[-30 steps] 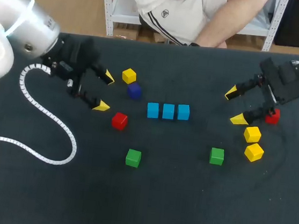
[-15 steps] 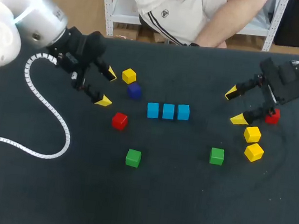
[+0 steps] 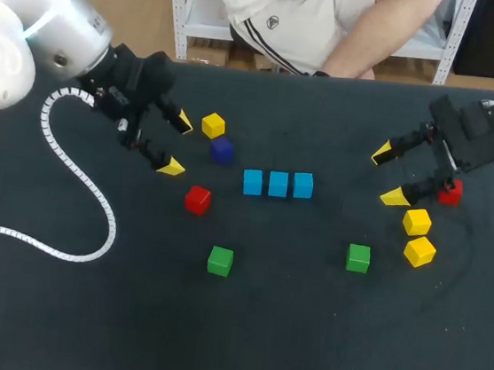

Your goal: Place the blue cubes, place green cubes on the blue cubes, place the yellow cubes on the green cubes, then place the red cubes on the yellow cubes, and place purple cube on the red cubes.

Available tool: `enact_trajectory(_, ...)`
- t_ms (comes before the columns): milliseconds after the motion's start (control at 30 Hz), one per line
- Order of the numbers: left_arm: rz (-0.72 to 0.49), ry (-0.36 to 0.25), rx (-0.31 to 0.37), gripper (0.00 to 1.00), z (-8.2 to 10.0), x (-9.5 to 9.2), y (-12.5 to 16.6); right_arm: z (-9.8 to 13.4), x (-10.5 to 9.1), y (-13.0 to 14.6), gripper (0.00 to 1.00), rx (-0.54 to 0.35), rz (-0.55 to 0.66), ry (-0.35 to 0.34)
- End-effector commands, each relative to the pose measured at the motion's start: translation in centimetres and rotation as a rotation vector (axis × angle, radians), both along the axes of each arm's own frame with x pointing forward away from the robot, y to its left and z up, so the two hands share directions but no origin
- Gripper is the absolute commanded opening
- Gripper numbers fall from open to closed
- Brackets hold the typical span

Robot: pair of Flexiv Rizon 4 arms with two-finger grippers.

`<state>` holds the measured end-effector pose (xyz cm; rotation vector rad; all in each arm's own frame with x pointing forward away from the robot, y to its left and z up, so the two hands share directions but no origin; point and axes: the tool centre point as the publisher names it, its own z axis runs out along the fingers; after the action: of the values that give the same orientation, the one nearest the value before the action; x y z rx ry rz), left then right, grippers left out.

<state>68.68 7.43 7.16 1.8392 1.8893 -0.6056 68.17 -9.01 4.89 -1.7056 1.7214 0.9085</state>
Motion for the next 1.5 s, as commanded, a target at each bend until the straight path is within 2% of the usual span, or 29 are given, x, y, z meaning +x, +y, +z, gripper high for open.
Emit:
enact_trajectory(33, -0.003, 0.002, 0.000, 1.00, 0.0, 0.2, 0.0, 0.0, 0.0, 0.0, 1.00, 0.002, 0.000, -0.002)
enact_trajectory(300, -0.074, -0.064, -0.018, 1.00, 0.3, 0.9, -0.9, 0.0, 0.0, 0.0, 1.00, 0.002, 0.000, -0.002)
enact_trajectory(433, -0.101, -0.049, -0.033, 1.00, -0.2, 1.9, -1.6, 0.0, 0.0, 0.0, 1.00, 0.002, 0.000, -0.002)
enact_trajectory(467, -0.095, -0.026, -0.063, 1.00, -0.5, 2.3, -1.6, 0.0, 0.0, 0.0, 1.00, 0.002, 0.000, -0.002)
enact_trajectory(500, -0.090, -0.028, -0.067, 1.00, -0.5, 2.5, -1.5, 0.0, 0.0, 0.0, 1.00, 0.002, 0.000, -0.002)
enact_trajectory(533, -0.093, -0.046, -0.051, 1.00, -0.5, 2.7, -1.5, 0.0, 0.0, 0.0, 1.00, 0.002, 0.000, -0.002)
enact_trajectory(633, -0.088, -0.051, -0.052, 1.00, -0.2, 3.2, -1.1, 0.0, 0.0, 0.0, 1.00, 0.002, 0.000, -0.002)
enact_trajectory(700, -0.060, -0.021, -0.041, 1.00, -0.4, 3.7, -0.7, 0.0, 0.0, 0.0, 1.00, 0.002, 0.000, -0.002)
enact_trajectory(1000, -0.099, -0.029, -0.033, 1.00, 1.3, 5.7, -0.8, 0.0, 0.0, 0.0, 1.00, 0.002, 0.000, -0.002)
enact_trajectory(1133, -0.124, -0.015, -0.019, 1.00, 1.3, 6.8, -1.0, 0.0, 0.0, 0.0, 1.00, 0.002, 0.000, -0.002)
enact_trajectory(1233, -0.166, -0.023, -0.018, 1.00, 1.5, 7.1, -1.1, 0.0, 0.0, 0.0, 1.00, 0.002, 0.000, -0.002)
enact_trajectory(1500, -0.166, -0.023, -0.018, 1.00, 1.5, 7.1, -1.1, 0.0, 0.0, 0.0, 1.00, 0.002, 0.000, -0.002)
